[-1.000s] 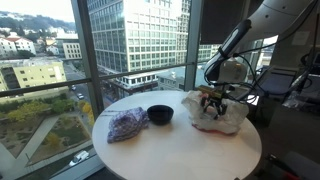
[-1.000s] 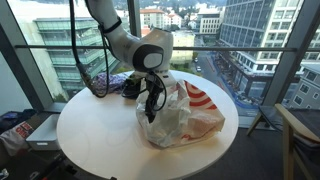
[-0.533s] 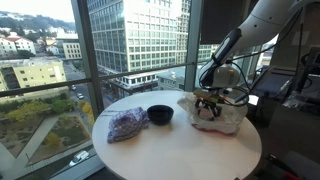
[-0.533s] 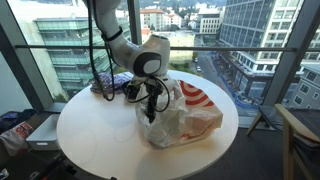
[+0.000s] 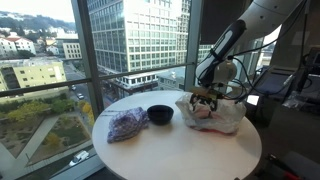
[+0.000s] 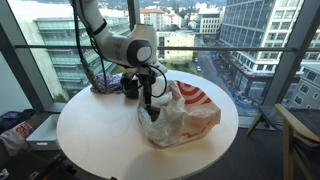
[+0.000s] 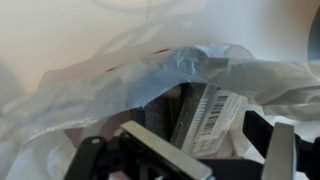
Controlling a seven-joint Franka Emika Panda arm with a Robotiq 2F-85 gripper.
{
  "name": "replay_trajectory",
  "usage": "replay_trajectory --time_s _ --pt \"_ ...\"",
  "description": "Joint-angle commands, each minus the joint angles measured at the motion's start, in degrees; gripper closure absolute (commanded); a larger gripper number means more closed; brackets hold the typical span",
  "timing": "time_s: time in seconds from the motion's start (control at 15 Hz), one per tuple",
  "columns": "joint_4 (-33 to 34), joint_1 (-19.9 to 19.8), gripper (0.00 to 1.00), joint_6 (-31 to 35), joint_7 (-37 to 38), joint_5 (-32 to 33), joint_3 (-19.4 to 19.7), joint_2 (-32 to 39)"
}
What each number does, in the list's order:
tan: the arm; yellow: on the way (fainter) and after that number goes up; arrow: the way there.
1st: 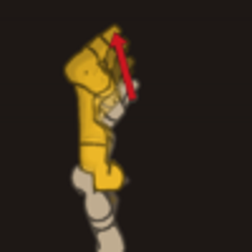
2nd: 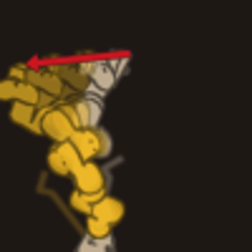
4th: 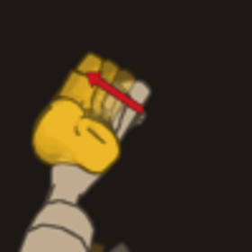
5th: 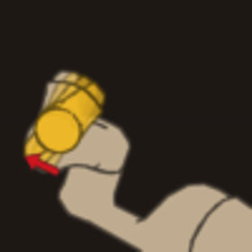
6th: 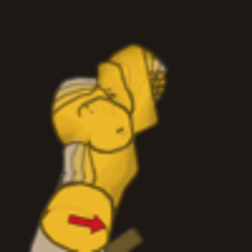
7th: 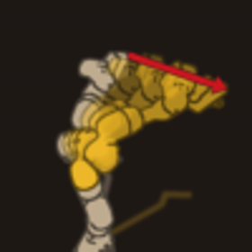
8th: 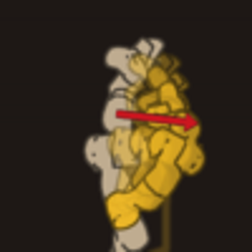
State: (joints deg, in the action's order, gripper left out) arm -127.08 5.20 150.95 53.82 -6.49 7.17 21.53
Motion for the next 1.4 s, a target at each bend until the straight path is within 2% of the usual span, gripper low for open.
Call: replay_trajectory --time_s 0.0,0.07,0.33,0.53,0.73,1.0,1.33 --pt "-2.7 5.4 0.00 -3.6 6.8 10.0 3.4 -6.7" --pt "-2.9 5.7 0.00 -3.7 7.9 11.6 2.8 -7.8" --pt "-2.7 5.2 0.00 0.3 5.9 8.9 -3.3 -10.4" --pt "0.5 5.7 0.00 0.8 6.6 8.0 -6.7 -7.6" --pt "4.6 6.3 0.00 -0.7 9.0 6.3 -8.5 -2.3" --pt "10.1 8.2 0.00 -0.4 13.3 2.6 -8.8 5.3" --pt "16.6 11.1 0.00 3.8 21.2 1.8 -6.5 13.6"
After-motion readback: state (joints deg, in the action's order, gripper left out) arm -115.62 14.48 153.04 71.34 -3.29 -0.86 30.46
